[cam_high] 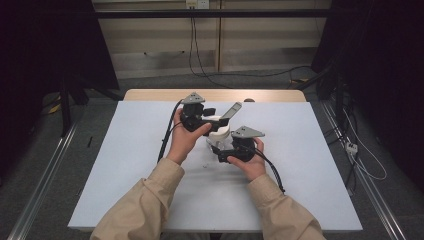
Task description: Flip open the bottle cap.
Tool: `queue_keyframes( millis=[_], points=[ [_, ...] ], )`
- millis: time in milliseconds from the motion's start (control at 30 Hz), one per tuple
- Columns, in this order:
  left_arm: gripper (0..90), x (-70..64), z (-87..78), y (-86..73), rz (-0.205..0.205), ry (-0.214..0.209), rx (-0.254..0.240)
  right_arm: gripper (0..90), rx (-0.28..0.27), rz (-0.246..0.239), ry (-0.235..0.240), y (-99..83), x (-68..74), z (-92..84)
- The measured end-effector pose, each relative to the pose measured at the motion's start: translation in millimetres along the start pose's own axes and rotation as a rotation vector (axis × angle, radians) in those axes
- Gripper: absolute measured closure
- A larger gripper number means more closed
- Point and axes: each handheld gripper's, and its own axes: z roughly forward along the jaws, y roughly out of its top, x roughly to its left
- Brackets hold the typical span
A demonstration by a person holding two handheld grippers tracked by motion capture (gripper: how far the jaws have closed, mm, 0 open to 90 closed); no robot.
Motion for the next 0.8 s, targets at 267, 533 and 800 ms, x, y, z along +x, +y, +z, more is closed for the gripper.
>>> queue_keyframes(
  millis=[267, 533, 800],
  points=[
    [19.5, -3.6, -21.3, -15.2, 0.024, 0.006, 0.008, 8.0, 0.007, -0.031, 0.04, -1.7, 3.3, -18.0],
    [16.3, 0.8, -40.7, -40.2, 0.023, 0.018, 0.034, 7.9, 0.008, -0.031, 0.045, -6.1, 1.8, -37.0],
    [13.1, 9.0, -58.9, -63.1, -0.015, 0.03, 0.049, 5.5, 0.024, -0.019, 0.049, -14.0, -1.2, -53.6]
  ],
)
